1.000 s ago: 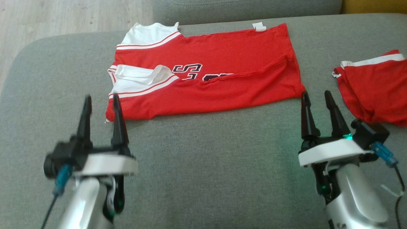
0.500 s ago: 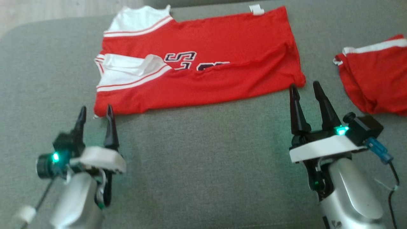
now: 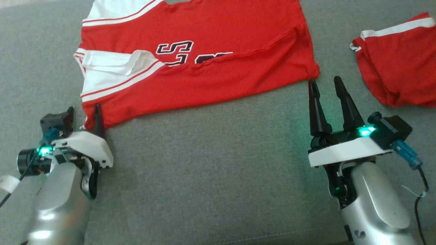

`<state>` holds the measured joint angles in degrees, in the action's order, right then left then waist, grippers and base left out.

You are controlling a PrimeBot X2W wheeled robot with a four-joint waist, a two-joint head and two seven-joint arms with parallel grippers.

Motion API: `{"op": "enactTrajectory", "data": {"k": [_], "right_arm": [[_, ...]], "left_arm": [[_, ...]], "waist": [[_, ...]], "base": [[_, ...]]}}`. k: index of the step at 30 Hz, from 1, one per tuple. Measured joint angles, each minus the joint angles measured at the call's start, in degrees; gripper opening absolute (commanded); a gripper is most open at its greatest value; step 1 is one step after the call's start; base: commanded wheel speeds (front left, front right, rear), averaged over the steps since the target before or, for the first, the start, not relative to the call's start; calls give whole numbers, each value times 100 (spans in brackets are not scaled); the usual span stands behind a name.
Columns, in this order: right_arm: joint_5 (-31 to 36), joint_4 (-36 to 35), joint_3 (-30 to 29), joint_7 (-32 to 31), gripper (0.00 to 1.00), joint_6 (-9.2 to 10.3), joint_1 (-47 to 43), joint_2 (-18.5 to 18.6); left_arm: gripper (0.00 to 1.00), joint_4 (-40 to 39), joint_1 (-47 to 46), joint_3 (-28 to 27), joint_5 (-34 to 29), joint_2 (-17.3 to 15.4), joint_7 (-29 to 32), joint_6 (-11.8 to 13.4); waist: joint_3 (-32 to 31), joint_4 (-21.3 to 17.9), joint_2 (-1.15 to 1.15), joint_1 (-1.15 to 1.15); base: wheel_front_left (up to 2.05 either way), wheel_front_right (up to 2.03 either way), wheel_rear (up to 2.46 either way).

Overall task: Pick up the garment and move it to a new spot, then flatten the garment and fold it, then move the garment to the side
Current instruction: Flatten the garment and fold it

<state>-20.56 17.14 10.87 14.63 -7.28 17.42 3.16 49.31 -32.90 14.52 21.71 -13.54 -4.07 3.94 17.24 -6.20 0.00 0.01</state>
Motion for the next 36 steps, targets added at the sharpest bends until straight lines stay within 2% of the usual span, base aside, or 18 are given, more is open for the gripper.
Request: {"op": "enactTrajectory", "data": {"k": [1, 2, 3, 8, 12, 17, 21, 27, 32, 33, 34, 35, 36], "right_arm": [[0, 0, 0, 0, 100, 0, 0, 0], [-11, 4, -1, 0, 100, 0, 0, 0], [-11, 19, -2, 0, 100, 0, 0, 0], [290, 647, -90, -68, 100, 0, 59, -3], [675, 1220, -579, -480, 100, 0, 439, -2], [1564, 1885, -1141, -1217, 100, 0, 1160, -4], [2128, 2383, -1533, -1696, 100, 0, 1545, 2], [2874, 3134, -2172, -2151, 100, 0, 1933, 7], [3439, 3466, -2312, -2404, 100, 0, 2244, 15], [3512, 3530, -2316, -2448, 76, 0, 2326, 16], [3557, 3576, -2324, -2471, 10, 0, 2383, 20], [3584, 3619, -2329, -2473, 0, 0, 2426, 20], [3593, 3706, -2314, -2443, 0, 0, 2436, 18]], "left_arm": [[78, 0, 0, 0, 0, 0, 0, 0], [13, 68, -45, 14, 2, 4, 40, -35], [0, 126, -73, 31, 1, 13, 55, -59], [0, 289, -69, 56, 18, 136, -125, -183], [0, 186, -48, 122, 15, 216, -638, -243], [0, -386, -66, 240, -13, 383, -949, -450], [0, -915, -68, 301, -123, 447, -1020, -454], [0, -1563, -63, 465, -219, 572, -1023, -553], [0, -1834, -35, 566, -263, 577, -1031, -554], [0, -1855, -22, 575, -263, 578, -1031, -554], [0, -1866, -5, 577, -263, 578, -1031, -554], [0, -1866, 12, 577, -263, 576, -1031, -553], [0, -1834, 57, 577, -263, 572, -1029, -547]], "waist": [[0, 0, 0, 0], [-20, -2, 0, 0], [-45, 0, 0, -1], [-209, 66, 0, -1], [-321, 197, 0, 0], [-392, 425, 0, -1], [-385, 618, 0, -1], [-285, 854, 0, 0], [-172, 973, 0, 0], [-159, 989, 0, 0], [-150, 1004, 0, 0], [-149, 1012, 0, 0], [-183, 1008, 0, 0]], "base": [[0, 0, 0], [0, 0, 0], [0, 0, 0], [0, 0, 0], [0, 0, 0], [0, 0, 0], [0, 0, 0], [0, 0, 0], [0, 0, 0], [0, 0, 0], [0, 0, 0], [0, 0, 0], [0, 0, 0]]}}
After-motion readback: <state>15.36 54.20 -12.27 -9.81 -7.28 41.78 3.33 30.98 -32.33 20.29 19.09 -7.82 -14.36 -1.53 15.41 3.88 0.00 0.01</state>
